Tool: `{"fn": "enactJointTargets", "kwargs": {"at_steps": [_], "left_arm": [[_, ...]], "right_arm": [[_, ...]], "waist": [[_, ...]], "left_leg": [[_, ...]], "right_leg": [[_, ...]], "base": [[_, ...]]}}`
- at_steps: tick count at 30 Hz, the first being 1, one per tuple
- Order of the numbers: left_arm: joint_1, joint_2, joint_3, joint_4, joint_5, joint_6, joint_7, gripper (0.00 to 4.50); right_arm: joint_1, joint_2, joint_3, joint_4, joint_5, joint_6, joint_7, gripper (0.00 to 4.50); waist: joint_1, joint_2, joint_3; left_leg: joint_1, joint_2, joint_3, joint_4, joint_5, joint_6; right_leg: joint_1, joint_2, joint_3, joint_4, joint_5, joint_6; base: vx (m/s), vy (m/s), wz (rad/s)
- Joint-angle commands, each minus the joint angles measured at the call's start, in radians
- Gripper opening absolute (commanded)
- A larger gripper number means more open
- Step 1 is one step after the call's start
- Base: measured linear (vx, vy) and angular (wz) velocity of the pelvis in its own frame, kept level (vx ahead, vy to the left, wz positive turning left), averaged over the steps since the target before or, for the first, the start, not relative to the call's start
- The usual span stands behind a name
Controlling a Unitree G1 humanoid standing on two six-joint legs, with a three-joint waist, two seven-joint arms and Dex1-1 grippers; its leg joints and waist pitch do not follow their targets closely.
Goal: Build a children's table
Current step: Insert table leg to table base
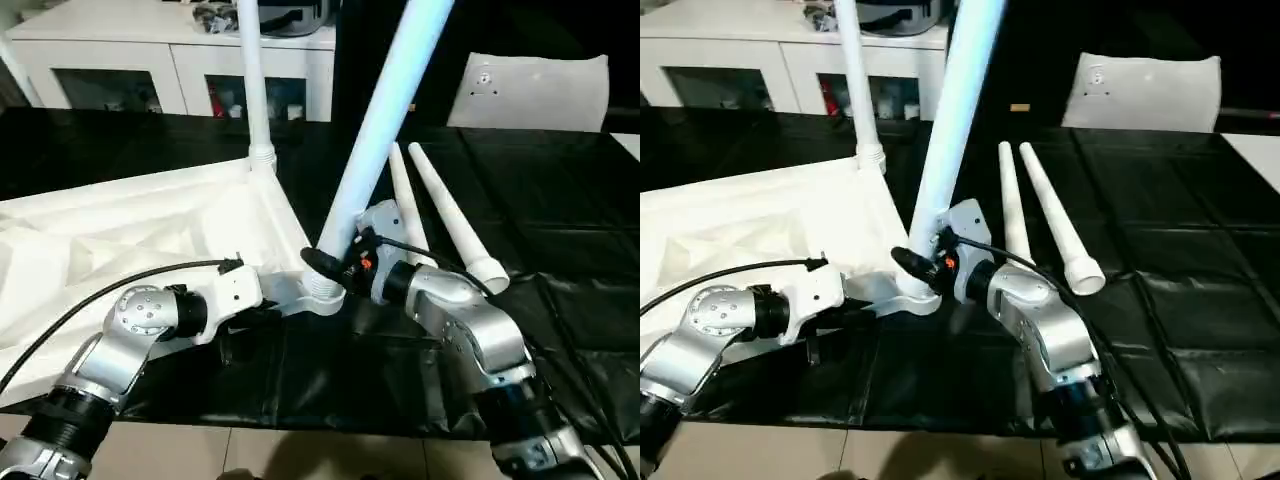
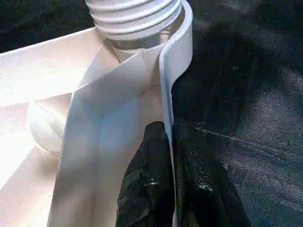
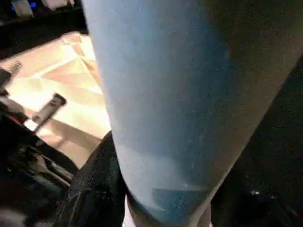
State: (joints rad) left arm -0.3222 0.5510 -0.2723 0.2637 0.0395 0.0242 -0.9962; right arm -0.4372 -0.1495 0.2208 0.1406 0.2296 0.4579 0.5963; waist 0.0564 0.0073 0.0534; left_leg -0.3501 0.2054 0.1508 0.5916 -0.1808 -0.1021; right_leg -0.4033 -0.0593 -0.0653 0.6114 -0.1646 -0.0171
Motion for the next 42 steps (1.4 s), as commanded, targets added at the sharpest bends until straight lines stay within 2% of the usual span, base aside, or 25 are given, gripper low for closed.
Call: {"fn": "enactJointTargets", "kwargs": {"at_steps": [1, 3, 6, 8, 11, 21, 23, 25, 26, 27, 28, 29, 33, 34, 38, 40, 42], "left_arm": [[0.007, -0.034, 0.017, 0.013, -0.072, -0.003, -0.023, 0.00], [0.009, -0.035, 0.026, 0.008, -0.090, -0.005, -0.037, 0.00], [0.012, -0.031, 0.030, 0.008, -0.097, -0.004, -0.045, 0.00], [0.015, -0.029, 0.030, 0.010, -0.097, -0.010, -0.046, 0.00], [0.019, -0.028, 0.032, 0.008, -0.094, -0.011, -0.056, 0.00], [0.018, 0.005, 0.003, 0.013, -0.047, -0.019, -0.084, 0.00], [0.019, 0.012, -0.002, 0.013, -0.039, -0.029, -0.090, 0.00], [0.022, 0.016, -0.006, 0.008, -0.035, -0.035, -0.090, 0.00], [0.022, 0.016, -0.006, 0.008, -0.035, -0.035, -0.090, 0.00], [0.021, 0.014, -0.003, 0.010, -0.036, -0.040, -0.085, 0.00], [0.022, 0.012, -0.001, 0.009, -0.038, -0.042, -0.083, 0.00], [0.021, 0.011, 0.000, 0.007, -0.041, -0.041, -0.084, 0.00], [0.013, 0.023, -0.013, 0.009, -0.033, -0.051, -0.104, 0.00], [0.008, 0.031, -0.021, 0.011, -0.035, -0.063, -0.126, 0.00], [-0.001, 0.046, -0.033, 0.016, -0.049, -0.090, -0.182, 0.00], [-0.019, 0.056, -0.042, 0.029, -0.049, -0.105, -0.223, 0.00], [-0.039, 0.062, -0.049, 0.049, -0.044, -0.119, -0.248, 0.00]], "right_arm": [[-0.021, -0.014, 0.016, 0.029, -0.023, -0.021, 0.020, 1.89], [-0.024, -0.022, 0.025, 0.042, -0.036, -0.026, 0.023, 1.89], [-0.027, -0.028, 0.036, 0.055, -0.041, -0.029, 0.038, 1.89], [-0.027, -0.031, 0.042, 0.060, -0.042, -0.025, 0.048, 1.89], [-0.027, -0.033, 0.050, 0.066, -0.042, -0.019, 0.067, 1.89], [-0.064, -0.027, 0.046, 0.146, -0.050, -0.022, 0.090, 1.89], [-0.069, -0.021, 0.035, 0.169, -0.038, -0.023, 0.094, 1.89], [-0.072, -0.024, 0.033, 0.195, -0.041, -0.046, 0.103, 1.89], [-0.072, -0.024, 0.033, 0.195, -0.041, -0.046, 0.103, 1.89], [-0.066, -0.024, 0.039, 0.189, -0.035, -0.045, 0.121, 1.89], [-0.056, -0.024, 0.046, 0.176, -0.026, -0.046, 0.148, 1.89], [-0.051, -0.030, 0.058, 0.166, -0.028, -0.053, 0.166, 1.89], [-0.036, -0.057, 0.112, 0.147, -0.051, -0.083, 0.230, 1.89], [-0.029, -0.068, 0.129, 0.143, -0.052, -0.093, 0.263, 1.89], [-0.016, -0.087, 0.146, 0.149, -0.044, -0.119, 0.333, 1.89], [-0.005, -0.106, 0.163, 0.146, -0.041, -0.132, 0.387, 1.89], [0.011, -0.116, 0.172, 0.135, -0.028, -0.131, 0.422, 1.89]], "waist": [[-0.001, -0.004, -0.059], [0.000, -0.013, -0.059], [0.000, -0.007, -0.057], [0.000, -0.012, -0.056], [-0.001, -0.012, -0.056], [-0.003, -0.011, -0.056], [-0.004, -0.007, -0.056], [-0.006, -0.012, -0.056], [-0.006, -0.011, -0.056], [-0.006, -0.009, -0.056], [-0.007, -0.011, -0.057], [-0.007, -0.020, -0.057], [-0.002, -0.014, -0.057], [-0.002, -0.016, -0.057], [0.001, -0.013, -0.060], [0.000, -0.017, -0.061], [0.003, -0.017, -0.061]], "left_leg": [[0.001, 0.011, 0.006, -0.073, -0.272, -0.006], [-0.002, 0.011, 0.008, -0.072, -0.258, 0.000], [0.000, 0.012, 0.006, -0.074, -0.269, -0.001], [0.000, 0.011, 0.007, -0.074, -0.274, 0.002], [0.001, 0.011, 0.007, -0.073, -0.274, 0.004], [0.002, 0.012, 0.006, -0.075, -0.286, 0.000], [0.002, 0.012, 0.005, -0.076, -0.295, -0.003], [0.003, 0.013, 0.005, -0.076, -0.303, -0.004], [0.003, 0.013, 0.004, -0.076, -0.306, -0.005], [0.003, 0.013, 0.004, -0.077, -0.308, -0.006], [0.004, 0.013, 0.004, -0.076, -0.314, -0.005], [0.003, 0.014, 0.005, -0.076, -0.309, -0.002], [0.003, 0.015, 0.005, -0.077, -0.301, 0.001], [0.003, 0.016, 0.005, -0.077, -0.304, 0.001], [0.005, 0.018, 0.004, -0.081, -0.325, -0.004], [0.005, 0.018, 0.003, -0.081, -0.337, -0.005], [0.008, 0.018, 0.003, -0.082, -0.351, -0.003]], "right_leg": [[0.036, -0.066, 0.047, -0.090, -0.447, -0.099], [0.039, -0.068, 0.046, -0.091, -0.448, -0.098], [0.037, -0.067, 0.046, -0.091, -0.465, -0.090], [0.037, -0.068, 0.046, -0.093, -0.486, -0.082], [0.035, -0.068, 0.046, -0.097, -0.507, -0.073], [0.035, -0.067, 0.046, -0.094, -0.492, -0.085], [0.034, -0.067, 0.045, -0.095, -0.496, -0.086], [0.034, -0.067, 0.045, -0.095, -0.491, -0.088], [0.034, -0.068, 0.045, -0.094, -0.494, -0.089], [0.033, -0.067, 0.045, -0.095, -0.493, -0.090], [0.034, -0.067, 0.045, -0.095, -0.493, -0.090], [0.035, -0.067, 0.046, -0.095, -0.488, -0.090], [0.035, -0.068, 0.046, -0.093, -0.487, -0.089], [0.034, -0.068, 0.047, -0.094, -0.480, -0.091], [0.033, -0.066, 0.047, -0.091, -0.441, -0.105], [0.036, -0.065, 0.046, -0.088, -0.424, -0.115], [0.035, -0.064, 0.047, -0.090, -0.423, -0.117]], "base": [[0.000, 0.000, 0.00], [0.000, 0.000, 0.00], [0.000, 0.000, 0.00], [0.000, 0.000, 0.00], [0.000, 0.000, 0.00], [0.000, 0.000, 0.00], [0.000, 0.000, 0.00], [0.000, 0.000, 0.00], [0.000, 0.000, 0.00], [0.000, 0.000, 0.00], [0.000, 0.000, 0.00], [0.000, 0.000, 0.00], [0.000, 0.000, 0.00], [0.000, 0.000, 0.00], [0.000, 0.000, 0.00], [0.000, 0.000, 0.00], [0.000, 0.000, 0.00]]}}
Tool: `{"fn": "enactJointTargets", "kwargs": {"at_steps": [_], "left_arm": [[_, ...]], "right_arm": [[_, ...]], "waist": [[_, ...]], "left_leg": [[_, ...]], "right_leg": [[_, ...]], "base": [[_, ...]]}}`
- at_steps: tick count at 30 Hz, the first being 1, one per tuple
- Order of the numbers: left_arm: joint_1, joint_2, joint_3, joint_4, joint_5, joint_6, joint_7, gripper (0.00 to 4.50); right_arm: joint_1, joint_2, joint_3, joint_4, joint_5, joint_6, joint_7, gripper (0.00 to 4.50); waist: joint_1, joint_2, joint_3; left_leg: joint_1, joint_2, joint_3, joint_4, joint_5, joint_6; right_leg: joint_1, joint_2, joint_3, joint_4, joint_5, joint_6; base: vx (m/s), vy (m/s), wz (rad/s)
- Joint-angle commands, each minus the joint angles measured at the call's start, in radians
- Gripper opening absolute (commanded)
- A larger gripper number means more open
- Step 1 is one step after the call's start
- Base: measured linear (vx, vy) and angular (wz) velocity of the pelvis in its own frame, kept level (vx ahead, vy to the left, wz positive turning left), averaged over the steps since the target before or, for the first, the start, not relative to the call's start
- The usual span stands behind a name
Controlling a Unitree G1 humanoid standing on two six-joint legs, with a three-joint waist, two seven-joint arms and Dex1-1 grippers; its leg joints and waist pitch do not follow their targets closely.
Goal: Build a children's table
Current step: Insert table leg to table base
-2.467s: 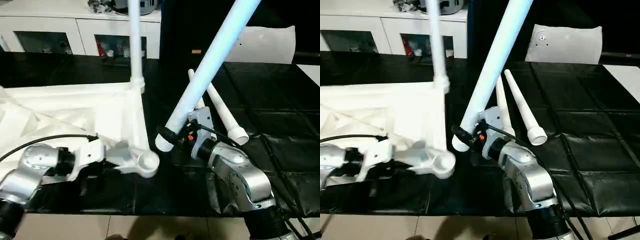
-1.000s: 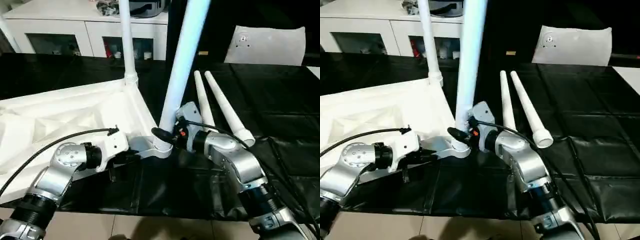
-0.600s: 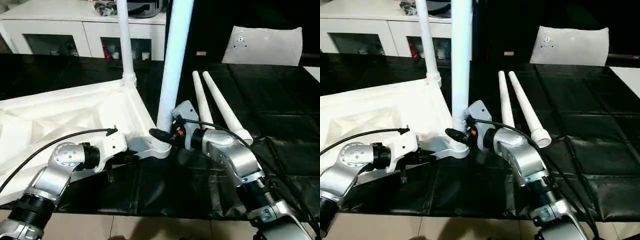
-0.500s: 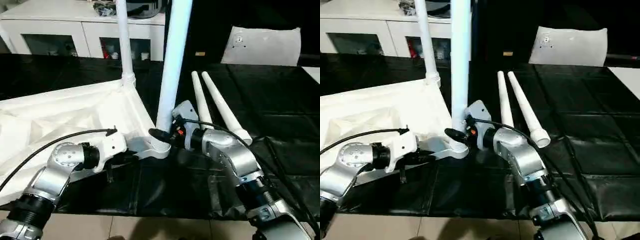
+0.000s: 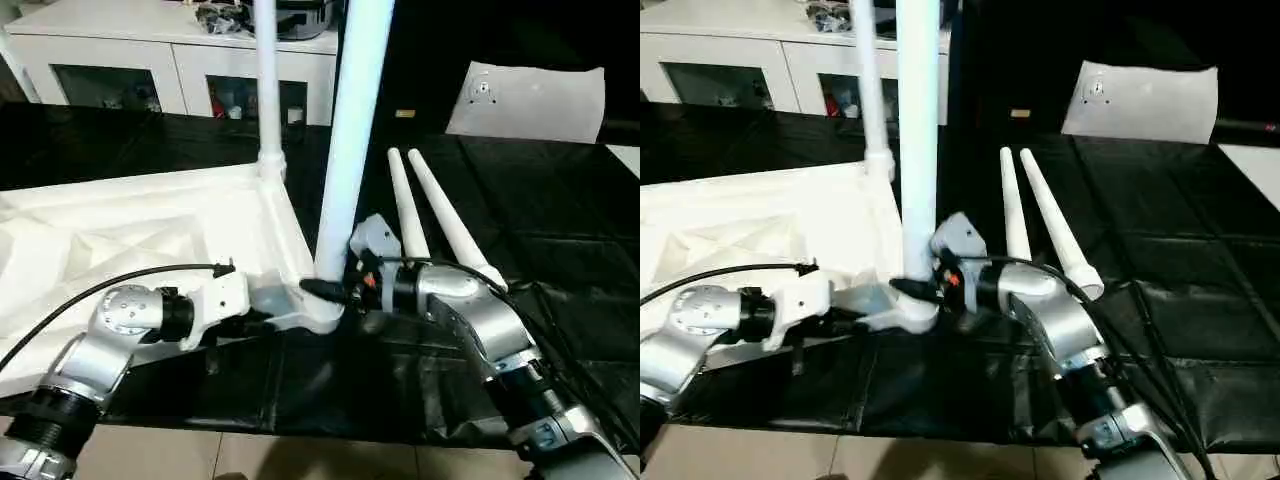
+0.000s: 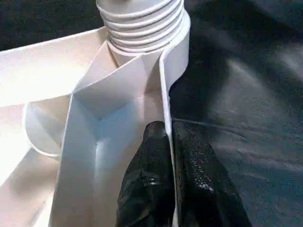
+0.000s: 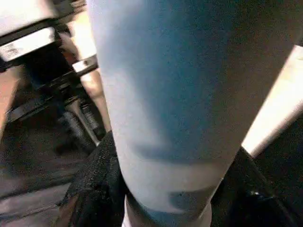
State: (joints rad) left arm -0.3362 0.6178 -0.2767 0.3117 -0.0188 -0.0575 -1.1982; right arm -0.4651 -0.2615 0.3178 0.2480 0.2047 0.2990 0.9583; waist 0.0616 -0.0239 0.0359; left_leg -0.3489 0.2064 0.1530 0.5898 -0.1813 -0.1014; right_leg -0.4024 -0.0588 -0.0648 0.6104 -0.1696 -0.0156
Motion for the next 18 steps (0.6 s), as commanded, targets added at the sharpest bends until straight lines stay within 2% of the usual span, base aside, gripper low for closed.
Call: {"fn": "enactJointTargets", "kwargs": {"at_steps": [1, 2, 4, 6, 7, 10, 14, 17, 18], "left_arm": [[-0.052, -0.003, -0.048, 0.032, 0.020, -0.053, -0.059, 0.00], [-0.062, 0.000, -0.049, 0.044, 0.026, -0.060, -0.061, 0.00], [-0.084, 0.009, -0.054, 0.073, 0.043, -0.077, -0.065, 0.00], [-0.091, 0.013, -0.054, 0.081, 0.045, -0.081, -0.070, 0.00], [-0.106, 0.021, -0.057, 0.098, 0.061, -0.093, -0.068, 0.00], [-0.116, 0.026, -0.052, 0.112, 0.062, -0.096, -0.071, 0.00], [-0.119, 0.027, -0.036, 0.125, 0.062, -0.085, -0.042, 0.00], [-0.087, 0.037, -0.009, 0.078, 0.057, -0.031, 0.007, 0.00], [-0.069, 0.041, 0.004, 0.051, 0.049, -0.003, 0.018, 0.00]], "right_arm": [[0.053, -0.017, 0.090, 0.014, 0.003, 0.027, 0.090, 1.89], [0.060, -0.021, 0.098, 0.008, 0.003, 0.027, 0.098, 1.89], [0.076, -0.022, 0.107, -0.002, 0.002, 0.021, 0.105, 1.89], [0.082, -0.017, 0.104, -0.003, 0.001, 0.019, 0.099, 1.89], [0.092, -0.008, 0.102, -0.003, 0.000, 0.018, 0.097, 1.89], [0.096, 0.009, 0.095, 0.004, -0.009, 0.009, 0.077, 1.89], [0.074, 0.044, 0.067, 0.046, -0.022, -0.011, 0.025, 1.89], [0.045, 0.091, 0.024, 0.103, -0.035, -0.038, -0.062, 1.89], [0.036, 0.103, 0.012, 0.119, -0.040, -0.044, -0.091, 1.89]], "waist": [[-0.001, 0.009, -0.043], [0.005, 0.017, -0.045], [0.008, 0.009, -0.043], [0.012, 0.011, -0.042], [0.013, 0.016, -0.042], [0.013, 0.012, -0.043], [0.010, 0.010, -0.042], [0.003, 0.011, -0.037], [-0.006, 0.014, -0.035]], "left_leg": [[0.008, 0.018, 0.001, -0.081, -0.353, -0.004], [0.013, 0.018, 0.001, -0.079, -0.353, -0.006], [0.011, 0.019, 0.001, -0.082, -0.364, -0.009], [0.011, 0.018, -0.002, -0.083, -0.381, -0.017], [0.013, 0.018, -0.004, -0.083, -0.388, -0.020], [0.013, 0.018, -0.007, -0.084, -0.404, -0.025], [0.014, 0.017, -0.009, -0.085, -0.421, -0.029], [0.015, 0.013, -0.013, -0.085, -0.452, -0.033], [0.018, 0.013, -0.018, -0.083, -0.483, -0.040]], "right_leg": [[0.034, -0.066, 0.047, -0.089, -0.420, -0.120], [0.032, -0.067, 0.048, -0.088, -0.416, -0.122], [0.033, -0.068, 0.047, -0.091, -0.432, -0.117], [0.032, -0.070, 0.046, -0.094, -0.474, -0.106], [0.031, -0.071, 0.045, -0.095, -0.485, -0.102], [0.031, -0.073, 0.044, -0.098, -0.514, -0.091], [0.028, -0.073, 0.041, -0.100, -0.532, -0.090], [0.026, -0.075, 0.036, -0.108, -0.606, -0.069], [0.023, -0.079, 0.028, -0.116, -0.668, -0.053]], "base": [[0.000, 0.000, 0.00], [0.000, 0.000, 0.00], [0.000, 0.000, 0.00], [0.000, 0.000, 0.00], [0.000, 0.000, 0.00], [0.000, 0.000, 0.00], [0.000, 0.000, 0.00], [0.000, 0.000, 0.00], [0.000, 0.000, 0.00]]}}
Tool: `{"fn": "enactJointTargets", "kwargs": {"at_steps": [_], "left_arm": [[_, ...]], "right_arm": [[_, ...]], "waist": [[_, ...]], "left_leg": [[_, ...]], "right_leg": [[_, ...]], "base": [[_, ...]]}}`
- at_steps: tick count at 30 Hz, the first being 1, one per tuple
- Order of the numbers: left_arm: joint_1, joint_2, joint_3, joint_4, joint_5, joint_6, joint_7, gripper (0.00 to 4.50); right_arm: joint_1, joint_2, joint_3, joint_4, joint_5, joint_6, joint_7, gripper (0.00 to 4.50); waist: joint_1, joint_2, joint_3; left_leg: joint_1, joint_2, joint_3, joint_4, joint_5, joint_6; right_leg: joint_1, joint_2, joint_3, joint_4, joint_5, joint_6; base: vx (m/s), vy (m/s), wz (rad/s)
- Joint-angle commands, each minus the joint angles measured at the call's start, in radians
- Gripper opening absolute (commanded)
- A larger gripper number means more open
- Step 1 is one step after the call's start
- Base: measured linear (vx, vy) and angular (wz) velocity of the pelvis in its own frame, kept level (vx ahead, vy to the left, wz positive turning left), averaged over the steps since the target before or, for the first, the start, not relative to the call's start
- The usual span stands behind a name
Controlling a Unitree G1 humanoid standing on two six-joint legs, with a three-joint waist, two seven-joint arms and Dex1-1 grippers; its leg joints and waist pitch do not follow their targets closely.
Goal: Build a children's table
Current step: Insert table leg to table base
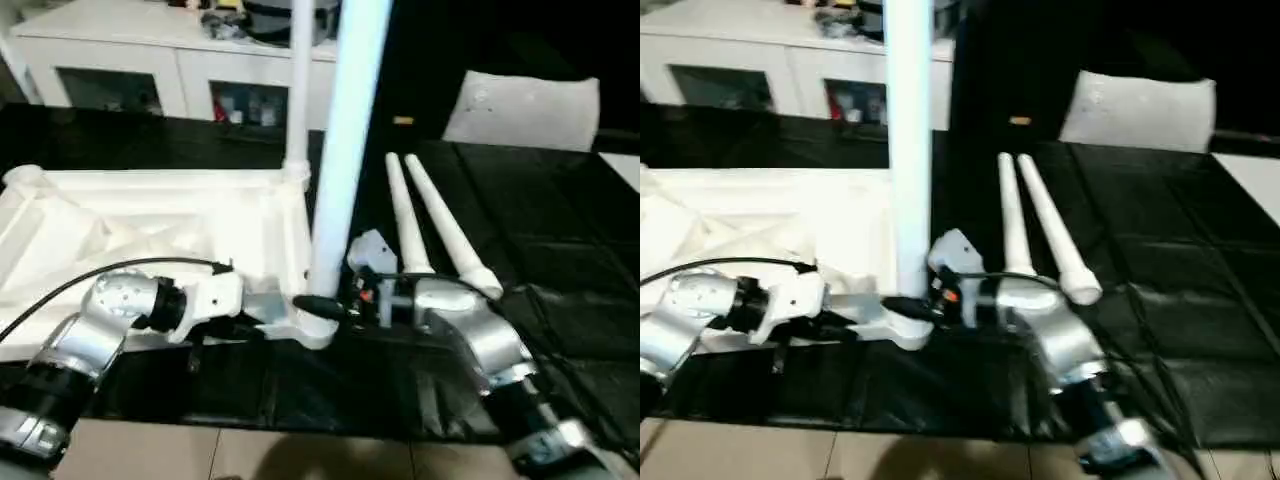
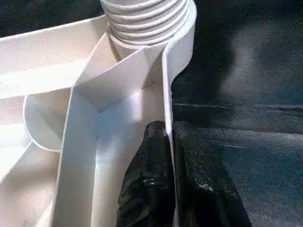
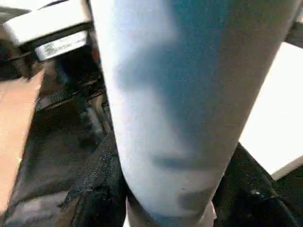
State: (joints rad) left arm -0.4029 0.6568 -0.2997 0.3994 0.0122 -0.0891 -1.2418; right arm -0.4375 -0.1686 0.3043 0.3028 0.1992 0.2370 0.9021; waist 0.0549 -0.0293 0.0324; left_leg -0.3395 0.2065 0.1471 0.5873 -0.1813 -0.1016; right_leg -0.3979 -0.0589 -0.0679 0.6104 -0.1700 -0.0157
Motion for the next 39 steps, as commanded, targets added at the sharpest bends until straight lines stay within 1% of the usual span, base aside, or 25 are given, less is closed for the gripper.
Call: {"fn": "enactJointTargets", "kwargs": {"at_steps": [1, 4, 6, 7, 8, 9, 10, 11, 12, 13, 14, 15, 16, 17, 18, 19, 20, 21, 22, 23, 24, 28, 29, 32, 39], "left_arm": [[0.002, 0.003, 0.029, -0.044, 0.018, 0.035, 0.066, 0.00], [0.128, 0.004, 0.104, -0.284, -0.018, 0.266, 0.166, 0.00], [0.159, -0.015, 0.114, -0.366, -0.031, 0.346, 0.194, 0.00], [0.188, -0.047, 0.114, -0.455, -0.028, 0.425, 0.237, 0.00], [0.198, -0.074, 0.107, -0.502, -0.023, 0.475, 0.265, 0.00], [0.202, -0.090, 0.103, -0.527, -0.019, 0.503, 0.280, 0.00], [0.205, -0.106, 0.097, -0.551, -0.017, 0.531, 0.294, 0.00], [0.208, -0.118, 0.093, -0.571, -0.015, 0.554, 0.306, 0.00], [0.203, -0.138, 0.076, -0.589, 0.000, 0.577, 0.320, 0.00], [0.196, -0.156, 0.061, -0.602, 0.009, 0.597, 0.331, 0.00], [0.184, -0.176, 0.049, -0.616, 0.019, 0.632, 0.351, 0.00], [0.163, -0.199, 0.040, -0.618, 0.034, 0.674, 0.385, 0.00], [0.158, -0.203, 0.039, -0.619, 0.036, 0.688, 0.395, 0.00], [0.148, -0.204, 0.038, -0.606, 0.050, 0.692, 0.410, 0.00], [0.138, -0.200, 0.036, -0.582, 0.070, 0.679, 0.422, 0.00], [0.136, -0.198, 0.035, -0.577, 0.073, 0.673, 0.424, 0.00], [0.129, -0.185, 0.032, -0.549, 0.092, 0.641, 0.434, 0.00], [0.128, -0.162, 0.023, -0.531, 0.112, 0.606, 0.436, 0.00], [0.125, -0.141, 0.020, -0.507, 0.123, 0.564, 0.429, 0.00], [0.122, -0.133, 0.021, -0.495, 0.125, 0.544, 0.424, 0.00], [0.114, -0.118, 0.022, -0.471, 0.128, 0.476, 0.412, 0.00], [0.081, -0.064, 0.007, -0.393, 0.139, 0.322, 0.368, 0.00], [0.076, -0.058, 0.008, -0.373, 0.135, 0.296, 0.354, 0.00], [0.042, -0.035, 0.017, -0.279, 0.094, 0.165, 0.288, 0.00], [-0.028, -0.055, 0.050, -0.148, 0.059, 0.095, 0.303, 0.00]], "right_arm": [[0.007, 0.013, 0.022, 0.067, -0.035, 0.018, -0.041, 1.89], [-0.047, 0.092, -0.062, 0.170, -0.038, 0.004, -0.213, 1.89], [-0.067, 0.114, -0.081, 0.207, -0.040, -0.006, -0.262, 1.89], [-0.096, 0.148, -0.105, 0.261, -0.041, -0.017, -0.322, 1.89], [-0.119, 0.164, -0.108, 0.304, -0.057, -0.032, -0.373, 1.89], [-0.133, 0.173, -0.108, 0.329, -0.068, -0.041, -0.401, 1.89], [-0.147, 0.184, -0.113, 0.355, -0.074, -0.049, -0.430, 1.89], [-0.157, 0.196, -0.124, 0.373, -0.068, -0.051, -0.449, 1.89], [-0.176, 0.212, -0.142, 0.407, -0.058, -0.050, -0.482, 1.89], [-0.197, 0.224, -0.151, 0.439, -0.055, -0.052, -0.507, 1.89], [-0.220, 0.235, -0.160, 0.476, -0.061, -0.071, -0.542, 1.89], [-0.245, 0.249, -0.176, 0.514, -0.058, -0.094, -0.572, 1.89], [-0.251, 0.253, -0.180, 0.522, -0.056, -0.099, -0.573, 1.89], [-0.256, 0.257, -0.184, 0.525, -0.050, -0.107, -0.568, 1.89], [-0.257, 0.260, -0.185, 0.518, -0.047, -0.113, -0.556, 1.89], [-0.257, 0.261, -0.186, 0.516, -0.045, -0.114, -0.552, 1.89], [-0.257, 0.266, -0.191, 0.509, -0.035, -0.126, -0.528, 1.89], [-0.258, 0.266, -0.198, 0.509, -0.033, -0.146, -0.527, 1.89], [-0.253, 0.261, -0.205, 0.497, -0.029, -0.170, -0.515, 1.89], [-0.250, 0.257, -0.209, 0.490, -0.025, -0.182, -0.507, 1.89], [-0.251, 0.255, -0.233, 0.486, -0.003, -0.198, -0.503, 1.89], [-0.243, 0.244, -0.299, 0.425, 0.065, -0.244, -0.459, 1.89], [-0.238, 0.241, -0.308, 0.405, 0.078, -0.243, -0.445, 1.89], [-0.211, 0.217, -0.333, 0.306, 0.123, -0.238, -0.391, 1.89], [-0.190, 0.191, -0.363, 0.172, 0.213, -0.175, -0.310, 1.89]], "waist": [[-0.004, 0.019, -0.028], [-0.026, 0.018, -0.026], [-0.052, 0.041, -0.023], [-0.055, 0.053, -0.020], [-0.064, 0.044, -0.020], [-0.058, 0.058, -0.016], [-0.050, 0.053, -0.008], [-0.051, 0.031, 0.002], [-0.058, 0.028, 0.012], [-0.073, 0.024, 0.010], [-0.070, 0.051, 0.006], [-0.014, 0.072, -0.013], [0.024, 0.068, 0.001], [-0.012, 0.020, -0.016], [0.030, -0.001, 0.003], [0.030, -0.016, -0.010], [0.047, 0.004, -0.035], [0.056, 0.016, -0.050], [0.051, 0.029, -0.040], [0.039, 0.026, -0.042], [0.040, 0.039, -0.048], [0.043, 0.045, -0.046], [0.041, 0.055, -0.046], [0.039, 0.052, -0.048], [0.037, 0.055, -0.044]], "left_leg": [[0.008, 0.011, -0.014, -0.080, -0.494, -0.038], [0.004, 0.010, -0.025, -0.078, -0.536, -0.047], [0.001, 0.023, -0.044, -0.094, -0.619, -0.039], [-0.001, 0.033, -0.053, -0.107, -0.669, -0.040], [-0.020, 0.056, -0.066, -0.135, -0.724, -0.033], [-0.023, 0.064, -0.068, -0.152, -0.766, -0.042], [-0.008, 0.064, -0.049, -0.163, -0.817, -0.048], [0.036, 0.026, -0.031, -0.121, -0.798, -0.047], [0.110, -0.018, -0.017, -0.020, -0.678, -0.030], [0.100, -0.024, -0.016, -0.002, -0.612, -0.017], [0.014, 0.033, -0.037, -0.081, -0.674, -0.007], [-0.081, 0.071, -0.054, -0.144, -0.748, -0.021], [-0.033, 0.079, -0.003, -0.193, -0.783, -0.009], [0.006, 0.057, -0.021, -0.134, -0.701, 0.014], [0.068, -0.015, -0.003, 0.042, -0.344, -0.036], [0.009, -0.005, -0.015, 0.012, -0.251, -0.016], [-0.054, 0.016, -0.020, -0.056, -0.103, -0.046], [-0.037, 0.021, -0.021, -0.058, -0.036, -0.054], [-0.023, 0.021, -0.015, -0.065, -0.066, -0.055], [-0.041, 0.015, -0.014, -0.070, -0.122, -0.077], [-0.023, 0.019, -0.009, -0.065, -0.144, -0.076], [-0.025, 0.020, -0.007, -0.068, -0.187, -0.048], [-0.025, 0.021, -0.009, -0.069, -0.188, -0.051], [-0.024, 0.024, -0.008, -0.071, -0.173, -0.053], [-0.019, 0.020, 0.000, -0.069, -0.201, -0.048]], "right_leg": [[0.018, -0.077, 0.027, -0.121, -0.692, -0.043], [0.022, -0.082, 0.005, -0.129, -0.757, -0.018], [0.046, -0.079, -0.034, -0.136, -0.690, -0.026], [0.056, -0.071, -0.041, -0.127, -0.629, -0.037], [0.086, -0.071, -0.036, -0.081, -0.461, -0.074], [0.090, -0.068, -0.030, -0.054, -0.405, -0.092], [0.068, -0.059, -0.017, -0.044, -0.384, -0.111], [0.022, -0.060, -0.031, -0.119, -0.617, -0.075], [-0.041, -0.091, -0.083, -0.226, -0.854, -0.012], [-0.020, -0.084, -0.129, -0.250, -0.880, 0.033], [0.095, -0.064, -0.170, -0.166, -0.684, 0.063], [0.180, -0.067, -0.080, 0.078, -0.386, -0.008], [0.089, -0.031, -0.042, 0.093, -0.170, -0.049], [0.085, -0.063, 0.012, 0.062, -0.266, -0.033], [-0.036, -0.181, 0.032, -0.171, -1.033, 0.024], [0.023, -0.183, 0.037, -0.138, -1.004, 0.033], [0.081, -0.135, 0.026, -0.080, -0.680, -0.001], [0.069, -0.110, 0.020, -0.057, -0.460, -0.031], [0.045, -0.080, 0.014, -0.042, -0.232, -0.100], [0.065, -0.070, 0.014, -0.026, -0.146, -0.142], [0.051, -0.067, 0.018, -0.028, -0.067, -0.176], [0.060, -0.070, 0.017, -0.032, -0.049, -0.206], [0.061, -0.071, 0.016, -0.030, -0.044, -0.208], [0.066, -0.068, 0.015, -0.029, -0.006, -0.214], [0.065, -0.070, 0.020, -0.038, -0.058, -0.209]], "base": [[0.000, 0.000, 0.00], [0.000, 0.000, 0.00], [-0.045, 0.030, -0.22], [-0.044, 0.040, -0.21], [-0.074, 0.044, -0.20], [-0.062, 0.014, -0.09], [-0.062, 0.014, -0.09], [0.000, 0.000, 0.00], [0.011, -0.050, 0.02], [0.011, -0.050, 0.02], [0.000, 0.000, 0.00], [0.189, 0.025, 0.01], [0.189, 0.025, 0.01], [0.163, -0.094, 0.04], [0.071, -0.109, -0.19], [0.071, -0.109, -0.19], [0.079, -0.044, -0.22], [0.070, -0.018, -0.08], [0.070, -0.018, -0.08], [0.000, 0.000, 0.00], [0.000, 0.000, 0.00], [0.000, 0.000, 0.00], [0.000, 0.000, 0.00], [0.000, 0.000, 0.00], [0.000, 0.000, 0.00]]}}
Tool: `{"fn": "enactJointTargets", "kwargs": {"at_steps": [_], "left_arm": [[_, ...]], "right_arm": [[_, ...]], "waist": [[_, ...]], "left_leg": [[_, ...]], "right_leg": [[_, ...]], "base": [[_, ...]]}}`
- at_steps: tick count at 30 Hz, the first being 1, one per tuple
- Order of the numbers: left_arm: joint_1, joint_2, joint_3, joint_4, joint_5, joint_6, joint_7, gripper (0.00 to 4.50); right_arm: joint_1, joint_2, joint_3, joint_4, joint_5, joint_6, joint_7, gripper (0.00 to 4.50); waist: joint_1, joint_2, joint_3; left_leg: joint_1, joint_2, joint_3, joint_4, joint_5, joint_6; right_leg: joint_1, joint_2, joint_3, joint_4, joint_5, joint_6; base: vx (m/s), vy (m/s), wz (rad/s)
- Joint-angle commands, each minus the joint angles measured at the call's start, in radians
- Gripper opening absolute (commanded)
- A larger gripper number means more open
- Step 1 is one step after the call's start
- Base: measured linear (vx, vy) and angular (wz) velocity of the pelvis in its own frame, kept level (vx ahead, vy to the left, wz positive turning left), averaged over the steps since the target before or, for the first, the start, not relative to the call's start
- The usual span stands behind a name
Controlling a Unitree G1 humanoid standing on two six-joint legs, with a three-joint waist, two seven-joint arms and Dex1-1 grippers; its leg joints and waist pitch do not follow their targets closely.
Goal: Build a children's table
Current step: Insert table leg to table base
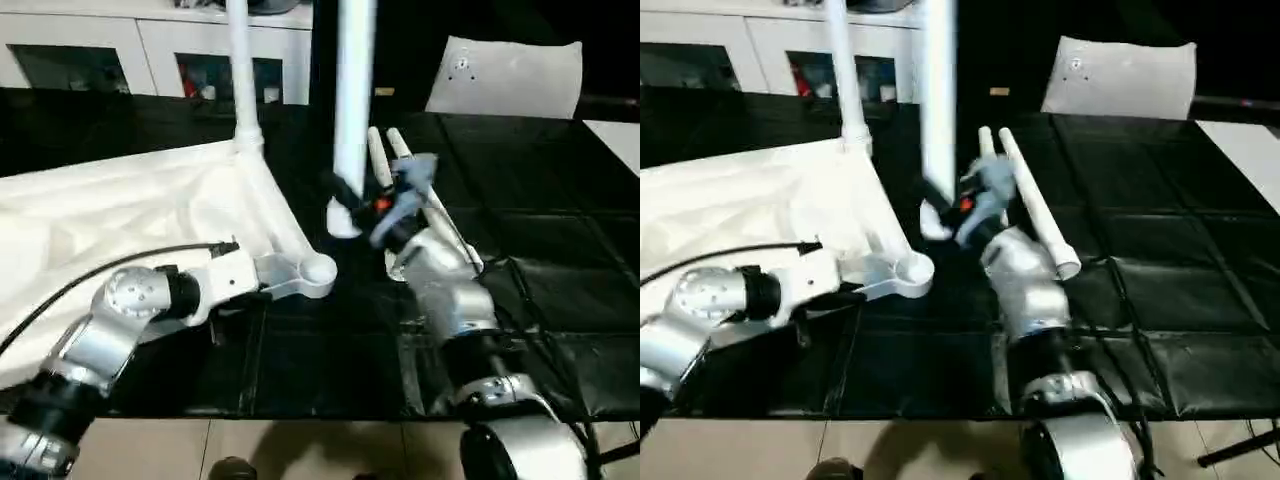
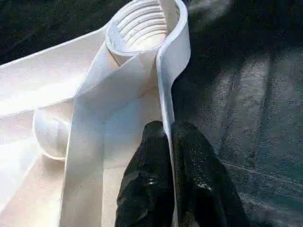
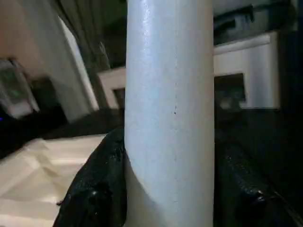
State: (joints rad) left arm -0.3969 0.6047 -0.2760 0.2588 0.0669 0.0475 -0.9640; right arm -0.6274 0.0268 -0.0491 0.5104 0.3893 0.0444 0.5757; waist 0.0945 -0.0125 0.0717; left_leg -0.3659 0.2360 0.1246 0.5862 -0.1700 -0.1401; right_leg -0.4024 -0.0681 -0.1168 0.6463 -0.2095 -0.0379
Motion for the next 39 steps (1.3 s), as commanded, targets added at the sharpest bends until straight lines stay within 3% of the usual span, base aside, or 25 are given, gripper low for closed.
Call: {"fn": "enactJointTargets", "kwargs": {"at_steps": [1, 2, 3, 4, 6, 8, 10, 11, 12, 13, 14, 16, 17, 19, 20, 21, 24, 29, 30, 31, 33, 35, 39], "left_arm": [[-0.038, -0.008, 0.036, -0.004, -0.023, -0.033, -0.002, 0.00], [-0.038, -0.023, 0.066, -0.016, -0.078, -0.023, -0.036, 0.46], [-0.038, -0.023, 0.067, -0.017, -0.079, -0.023, -0.037, 0.57], [-0.039, -0.031, 0.104, -0.040, -0.155, 0.005, -0.072, 0.57], [-0.049, -0.036, 0.133, -0.045, -0.196, 0.025, -0.078, 0.64], [-0.072, -0.042, 0.162, -0.030, -0.222, 0.047, -0.064, 1.00], [-0.104, -0.054, 0.189, -0.013, -0.248, 0.079, -0.045, 0.99], [-0.104, -0.054, 0.189, -0.013, -0.248, 0.079, -0.045, 0.97], [-0.172, -0.077, 0.212, 0.035, -0.224, 0.120, 0.040, 0.97], [-0.185, -0.082, 0.216, 0.044, -0.218, 0.128, 0.060, 0.97], [-0.238, -0.105, 0.232, 0.080, -0.188, 0.159, 0.147, 0.97], [-0.274, -0.124, 0.247, 0.103, -0.175, 0.184, 0.206, 0.96], [-0.304, -0.141, 0.260, 0.120, -0.171, 0.199, 0.251, 0.96], [-0.345, -0.163, 0.265, 0.132, -0.163, 0.215, 0.304, 0.96], [-0.391, -0.199, 0.273, 0.133, -0.177, 0.236, 0.343, 0.96], [-0.420, -0.224, 0.279, 0.131, -0.190, 0.250, 0.367, 0.96], [-0.469, -0.271, 0.283, 0.112, -0.223, 0.275, 0.384, 0.96], [-0.462, -0.293, 0.238, -0.027, -0.265, 0.296, 0.294, 0.96], [-0.444, -0.293, 0.221, -0.093, -0.288, 0.337, 0.267, 0.96], [-0.444, -0.293, 0.221, -0.093, -0.288, 0.337, 0.267, 0.96], [-0.397, -0.279, 0.172, -0.209, -0.314, 0.385, 0.215, 0.96], [-0.374, -0.271, 0.152, -0.261, -0.332, 0.405, 0.191, 0.96], [-0.344, -0.258, 0.129, -0.335, -0.367, 0.429, 0.157, 0.96]], "right_arm": [[0.004, -0.010, -0.008, -0.052, 0.027, 0.032, 0.025, 1.89], [0.014, -0.022, 0.003, -0.078, 0.026, 0.053, 0.044, 1.89], [0.014, -0.022, 0.003, -0.078, 0.026, 0.053, 0.044, 1.89], [0.026, -0.034, 0.014, -0.094, 0.019, 0.069, 0.053, 1.89], [0.029, -0.040, 0.022, -0.096, 0.008, 0.073, 0.052, 1.89], [0.035, -0.041, 0.025, -0.104, 0.004, 0.082, 0.046, 1.89], [0.041, -0.040, 0.031, -0.114, 0.001, 0.090, 0.042, 1.89], [0.041, -0.040, 0.031, -0.114, 0.001, 0.090, 0.042, 1.89], [0.048, -0.039, 0.047, -0.126, -0.010, 0.107, 0.036, 1.89], [0.050, -0.038, 0.051, -0.128, -0.012, 0.110, 0.035, 1.89], [0.056, -0.035, 0.064, -0.138, -0.021, 0.121, 0.034, 1.89], [0.060, -0.034, 0.074, -0.146, -0.026, 0.129, 0.036, 1.89], [0.064, -0.033, 0.083, -0.151, -0.031, 0.135, 0.038, 1.89], [0.067, -0.034, 0.099, -0.148, -0.045, 0.135, 0.043, 1.89], [0.069, -0.033, 0.114, -0.145, -0.055, 0.141, 0.046, 1.89], [0.070, -0.033, 0.123, -0.143, -0.062, 0.144, 0.047, 1.89], [0.071, -0.035, 0.140, -0.136, -0.078, 0.144, 0.049, 1.89], [0.065, -0.038, 0.136, -0.118, -0.099, 0.150, 0.013, 1.89], [0.060, -0.039, 0.132, -0.108, -0.106, 0.153, -0.004, 1.89], [0.060, -0.039, 0.132, -0.108, -0.106, 0.153, -0.004, 1.89], [0.051, -0.044, 0.124, -0.086, -0.124, 0.152, -0.036, 1.89], [0.047, -0.047, 0.120, -0.080, -0.128, 0.152, -0.045, 1.89], [0.042, -0.053, 0.115, -0.079, -0.131, 0.156, -0.046, 1.89]], "waist": [[-0.002, 0.036, -0.084], [-0.001, 0.040, -0.083], [-0.001, 0.040, -0.083], [0.000, 0.041, -0.086], [0.004, 0.042, -0.083], [0.002, 0.037, -0.082], [0.001, 0.038, -0.081], [0.001, 0.038, -0.081], [-0.001, 0.038, -0.081], [0.000, 0.041, -0.082], [-0.002, 0.035, -0.082], [-0.001, 0.033, -0.081], [-0.004, 0.029, -0.080], [-0.003, 0.029, -0.080], [0.000, 0.022, -0.083], [0.005, 0.027, -0.085], [0.007, 0.025, -0.086], [0.009, 0.027, -0.086], [0.010, 0.036, -0.085], [0.008, 0.033, -0.085], [0.005, 0.027, -0.082], [0.005, 0.031, -0.082], [0.000, 0.028, -0.079]], "left_leg": [[0.005, -0.008, 0.022, -0.068, -0.206, -0.011], [0.004, -0.007, 0.022, -0.069, -0.206, -0.015], [0.004, -0.007, 0.022, -0.069, -0.206, -0.015], [0.005, -0.005, 0.024, -0.065, -0.188, -0.022], [0.004, -0.005, 0.024, -0.066, -0.193, -0.031], [0.005, -0.009, 0.026, -0.066, -0.211, -0.030], [0.005, -0.010, 0.028, -0.065, -0.212, -0.030], [0.006, -0.010, 0.028, -0.064, -0.209, -0.030], [0.005, -0.010, 0.029, -0.065, -0.205, -0.031], [0.014, -0.009, 0.029, -0.062, -0.212, -0.030], [0.008, -0.009, 0.028, -0.063, -0.204, -0.029], [0.010, -0.011, 0.028, -0.063, -0.201, -0.027], [0.003, -0.014, 0.029, -0.064, -0.198, -0.026], [0.004, -0.013, 0.032, -0.062, -0.192, -0.026], [0.006, -0.012, 0.033, -0.060, -0.175, -0.023], [0.007, -0.012, 0.032, -0.058, -0.156, -0.021], [0.002, -0.013, 0.034, -0.055, -0.132, -0.013], [0.003, -0.011, 0.035, -0.056, -0.136, -0.012], [0.004, -0.012, 0.036, -0.055, -0.143, -0.014], [0.004, -0.011, 0.035, -0.055, -0.148, -0.016], [0.003, -0.012, 0.038, -0.057, -0.160, -0.016], [0.007, -0.009, 0.038, -0.057, -0.171, -0.020], [0.006, -0.012, 0.039, -0.058, -0.187, -0.018]], "right_leg": [[0.071, -0.064, 0.068, -0.073, -0.026, -0.188], [0.071, -0.064, 0.068, -0.075, -0.043, -0.186], [0.071, -0.064, 0.068, -0.075, -0.043, -0.186], [0.070, -0.064, 0.071, -0.074, -0.021, -0.190], [0.069, -0.059, 0.069, -0.069, 0.004, -0.212], [0.070, -0.058, 0.070, -0.072, -0.035, -0.203], [0.070, -0.058, 0.072, -0.077, -0.077, -0.190], [0.069, -0.059, 0.072, -0.079, -0.090, -0.186], [0.070, -0.056, 0.072, -0.078, -0.095, -0.180], [0.063, -0.054, 0.072, -0.080, -0.092, -0.175], [0.071, -0.055, 0.073, -0.077, -0.080, -0.175], [0.071, -0.055, 0.072, -0.080, -0.087, -0.166], [0.075, -0.054, 0.071, -0.081, -0.111, -0.160], [0.072, -0.056, 0.075, -0.085, -0.138, -0.153], [0.072, -0.057, 0.077, -0.085, -0.120, -0.154], [0.071, -0.058, 0.077, -0.081, -0.092, -0.163], [0.073, -0.055, 0.077, -0.075, -0.017, -0.184], [0.073, -0.057, 0.078, -0.076, -0.029, -0.188], [0.072, -0.057, 0.078, -0.076, -0.034, -0.189], [0.073, -0.058, 0.078, -0.076, -0.036, -0.189], [0.072, -0.055, 0.078, -0.081, -0.066, -0.185], [0.069, -0.057, 0.078, -0.080, -0.089, -0.183], [0.068, -0.052, 0.078, -0.086, -0.128, -0.165]], "base": [[0.000, 0.000, 0.00], [0.000, 0.000, 0.00], [0.000, 0.000, 0.00], [0.000, 0.000, 0.00], [0.000, 0.000, 0.00], [0.000, 0.000, 0.00], [0.000, 0.000, 0.00], [0.000, 0.000, 0.00], [0.000, 0.000, 0.00], [0.000, 0.000, 0.00], [0.000, 0.000, 0.00], [0.000, 0.000, 0.00], [0.000, 0.000, 0.00], [0.000, 0.000, 0.00], [0.000, 0.000, 0.00], [0.000, 0.000, 0.00], [0.000, 0.000, 0.00], [0.000, 0.000, 0.00], [0.000, 0.000, 0.00], [0.000, 0.000, 0.00], [0.000, 0.000, 0.00], [0.000, 0.000, 0.00], [0.000, 0.000, 0.00]]}}
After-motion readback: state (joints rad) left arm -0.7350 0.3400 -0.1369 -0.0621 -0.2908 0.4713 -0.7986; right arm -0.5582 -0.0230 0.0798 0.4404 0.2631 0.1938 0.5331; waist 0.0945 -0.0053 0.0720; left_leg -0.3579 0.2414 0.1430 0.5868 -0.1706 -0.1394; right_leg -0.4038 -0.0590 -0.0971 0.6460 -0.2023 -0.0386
